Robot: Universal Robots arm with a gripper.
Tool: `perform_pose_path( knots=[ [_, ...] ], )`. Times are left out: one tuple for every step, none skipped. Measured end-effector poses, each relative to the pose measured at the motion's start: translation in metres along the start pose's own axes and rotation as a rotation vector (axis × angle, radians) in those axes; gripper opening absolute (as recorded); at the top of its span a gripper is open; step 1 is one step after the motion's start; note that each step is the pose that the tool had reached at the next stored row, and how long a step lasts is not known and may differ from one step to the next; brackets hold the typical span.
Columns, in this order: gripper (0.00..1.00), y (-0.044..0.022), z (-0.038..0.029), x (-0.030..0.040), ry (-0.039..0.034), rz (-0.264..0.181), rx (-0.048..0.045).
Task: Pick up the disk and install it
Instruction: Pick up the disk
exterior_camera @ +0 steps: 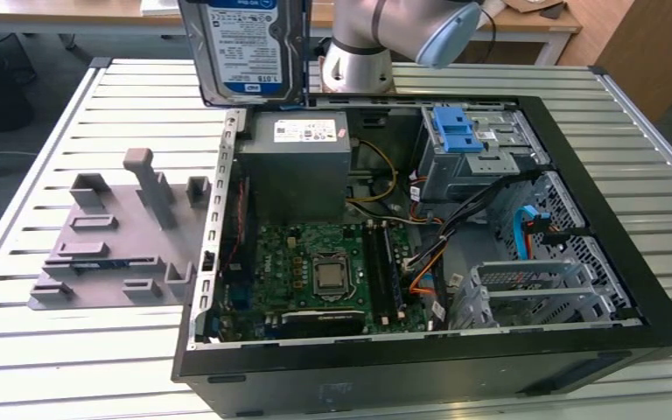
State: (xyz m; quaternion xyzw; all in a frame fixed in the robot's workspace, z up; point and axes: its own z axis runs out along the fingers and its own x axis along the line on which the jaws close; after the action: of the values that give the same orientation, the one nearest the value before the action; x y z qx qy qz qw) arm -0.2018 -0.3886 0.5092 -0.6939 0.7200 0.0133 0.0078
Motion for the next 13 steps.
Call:
perform_pose_path(
  knots=[
    [0.36, -0.0014, 0.0, 0.0, 0.0, 0.0, 0.0],
    [0.36, -0.0027, -0.0001, 0.0001, 0.0001, 0.0, 0.0],
    [0.36, -0.0041, -0.0001, 0.0001, 0.0, 0.0, 0.0],
    [0.36, -0.0055, 0.0, 0.0002, 0.0, 0.0, 0.0],
    [0.36, -0.007, -0.0001, 0.0003, 0.0, 0.0, 0.0],
    [0.36, -0.0085, -0.0001, 0.0004, 0.0, 0.0, 0.0],
    [0.36, -0.0099, -0.0001, 0.0004, 0.0001, 0.0, -0.0001],
    [0.36, -0.0113, -0.0001, 0.0005, 0.0, 0.0, 0.0],
    [0.36, -0.0127, -0.0001, 0.0006, 0.0, 0.0, 0.0],
    [0.36, -0.0141, -0.0002, 0.0007, 0.0, 0.0, -0.0001],
    [0.36, -0.0155, -0.0002, 0.0008, 0.0, 0.0, -0.0001],
    [0.36, -0.0169, -0.0002, 0.0009, 0.0001, 0.0, -0.0001],
    [0.36, -0.0182, -0.0002, 0.001, 0.0, 0.0, 0.0]
  ],
)
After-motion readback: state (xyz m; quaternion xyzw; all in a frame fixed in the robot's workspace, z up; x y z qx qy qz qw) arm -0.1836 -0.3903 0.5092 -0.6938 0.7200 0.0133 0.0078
